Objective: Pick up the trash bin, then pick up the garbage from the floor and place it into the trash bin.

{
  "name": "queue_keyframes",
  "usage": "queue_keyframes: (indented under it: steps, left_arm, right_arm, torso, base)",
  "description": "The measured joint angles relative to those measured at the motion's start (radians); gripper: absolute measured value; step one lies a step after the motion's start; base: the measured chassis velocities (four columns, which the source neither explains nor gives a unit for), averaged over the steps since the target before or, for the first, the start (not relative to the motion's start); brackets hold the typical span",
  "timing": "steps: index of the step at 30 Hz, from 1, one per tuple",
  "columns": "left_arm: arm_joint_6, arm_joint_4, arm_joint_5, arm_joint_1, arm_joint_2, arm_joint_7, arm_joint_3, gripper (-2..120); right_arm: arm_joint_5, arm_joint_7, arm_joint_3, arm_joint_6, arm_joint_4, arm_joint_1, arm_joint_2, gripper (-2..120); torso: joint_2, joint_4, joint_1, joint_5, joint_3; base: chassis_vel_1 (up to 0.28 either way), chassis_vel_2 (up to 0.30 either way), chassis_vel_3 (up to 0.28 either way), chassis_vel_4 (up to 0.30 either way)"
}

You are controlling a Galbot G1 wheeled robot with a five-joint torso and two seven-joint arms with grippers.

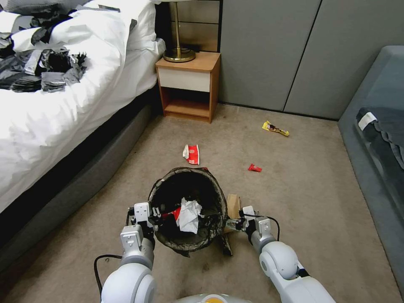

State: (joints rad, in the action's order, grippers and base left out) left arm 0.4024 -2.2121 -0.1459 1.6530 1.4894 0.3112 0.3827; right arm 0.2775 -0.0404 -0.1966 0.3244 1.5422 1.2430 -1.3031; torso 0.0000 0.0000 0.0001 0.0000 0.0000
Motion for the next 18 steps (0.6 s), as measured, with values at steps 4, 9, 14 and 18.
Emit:
queue_keyframes:
  steps: [4, 9, 14, 18]
  left_arm:
    - [0.000, 0.001, 0.002, 0.001, 0.000, -0.001, 0.001, 0]
    - [0.000, 0.001, 0.002, 0.003, 0.000, -0.001, 0.004, 0]
    - [0.000, 0.001, 0.002, 0.004, 0.000, -0.001, 0.005, 0]
    - [-0.001, 0.001, 0.002, 0.004, 0.003, -0.001, 0.004, 0]
  right_arm:
    - [0.001, 0.003, -0.005, -0.011, -0.060, -0.032, -0.012, 100]
    - [-0.002, 0.008, -0.019, -0.036, -0.142, -0.071, -0.031, 100]
    - [-0.001, 0.021, -0.029, -0.058, -0.190, -0.091, -0.037, 100]
    - [-0.001, 0.032, -0.033, -0.075, -0.230, -0.104, -0.048, 99]
  torso:
    - [0.000, -0.0001, 0.000, 0.0001, 0.000]
    - [0.000, 0.0000, 0.000, 0.0001, 0.000]
    - [0.000, -0.0001, 0.000, 0.0000, 0.000]
    - [0.000, 0.0000, 0.000, 0.0000, 0.000]
  base:
    - [0.000, 0.000, 0.000, 0.000]
    - [0.000, 0.000, 0.000, 0.000]
    - [0.000, 0.000, 0.000, 0.000]
    - [0.000, 0.000, 0.000, 0.000]
